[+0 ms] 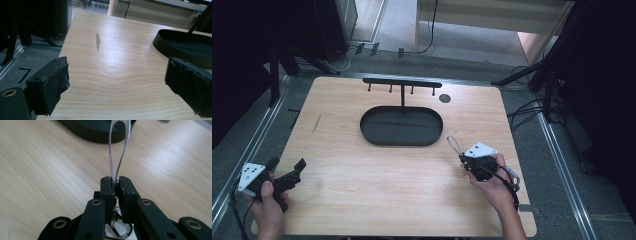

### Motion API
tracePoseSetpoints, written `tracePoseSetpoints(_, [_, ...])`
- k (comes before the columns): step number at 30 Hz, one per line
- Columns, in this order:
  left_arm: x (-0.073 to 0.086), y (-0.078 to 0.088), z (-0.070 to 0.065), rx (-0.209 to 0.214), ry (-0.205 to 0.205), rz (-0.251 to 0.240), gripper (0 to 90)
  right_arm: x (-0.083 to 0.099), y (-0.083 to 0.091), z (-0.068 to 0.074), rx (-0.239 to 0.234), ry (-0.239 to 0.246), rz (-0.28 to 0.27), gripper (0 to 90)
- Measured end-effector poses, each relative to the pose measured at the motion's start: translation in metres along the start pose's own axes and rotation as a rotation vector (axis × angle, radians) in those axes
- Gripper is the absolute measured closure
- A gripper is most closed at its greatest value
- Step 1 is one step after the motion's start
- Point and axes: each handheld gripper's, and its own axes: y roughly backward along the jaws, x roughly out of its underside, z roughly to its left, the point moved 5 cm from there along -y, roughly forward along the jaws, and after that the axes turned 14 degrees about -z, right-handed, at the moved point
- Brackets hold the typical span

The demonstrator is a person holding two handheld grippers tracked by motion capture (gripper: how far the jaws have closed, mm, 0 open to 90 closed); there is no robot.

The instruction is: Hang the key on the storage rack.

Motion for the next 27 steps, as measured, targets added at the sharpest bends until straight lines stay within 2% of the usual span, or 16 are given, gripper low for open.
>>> tracePoseSetpoints(1, [0.000, 0.000, 0.000, 0.000, -0.001, 0.000, 5.5, -0.002, 0.001, -0.001, 0.015, -0.028, -0.026, 83.2])
tracePoseSetpoints(2, [0.000, 0.000, 0.000, 0.000, -0.001, 0.000, 5.5, -0.002, 0.001, -0.001, 0.015, -0.028, -0.026, 83.2])
tracePoseSetpoints(3, [0.000, 0.000, 0.000, 0.001, -0.001, 0.000, 5.5, -0.004, 0.001, -0.002, 0.028, -0.054, -0.056, 83.3])
tracePoseSetpoints(6, [0.000, 0.000, 0.000, 0.001, 0.000, -0.001, 5.5, -0.013, 0.004, -0.008, 0.103, -0.140, -0.170, 83.3])
tracePoseSetpoints(7, [0.000, 0.000, 0.000, 0.000, 0.000, 0.000, 5.5, -0.015, 0.004, -0.009, 0.110, -0.150, -0.193, 83.3])
tracePoseSetpoints(8, [0.000, 0.000, 0.000, 0.000, 0.000, 0.000, 5.5, -0.015, 0.004, -0.009, 0.110, -0.150, -0.193, 83.3])
tracePoseSetpoints(11, [0.000, 0.000, 0.000, 0.000, 0.000, 0.000, 5.5, -0.024, 0.007, -0.011, 0.136, -0.195, -0.268, 83.3])
tracePoseSetpoints(13, [0.000, 0.000, 0.000, 0.000, -0.001, 0.000, 5.5, -0.027, 0.006, -0.011, 0.149, -0.204, -0.302, 83.3])
tracePoseSetpoints(14, [0.000, 0.000, 0.000, 0.000, 0.000, 0.000, 5.5, -0.033, 0.006, -0.010, 0.162, -0.220, -0.342, 83.2])
tracePoseSetpoints(16, [0.000, 0.000, 0.000, 0.000, 0.001, 0.000, 5.6, -0.035, 0.005, -0.010, 0.165, -0.224, -0.357, 83.3])
tracePoseSetpoints(18, [0.000, 0.000, 0.000, 0.000, 0.003, -0.001, 5.5, -0.042, 0.001, -0.007, 0.182, -0.231, -0.406, 83.3])
tracePoseSetpoints(27, [0.000, 0.000, 0.000, 0.001, 0.005, 0.001, 5.5, -0.069, -0.010, 0.002, 0.212, -0.253, -0.495, 83.3])
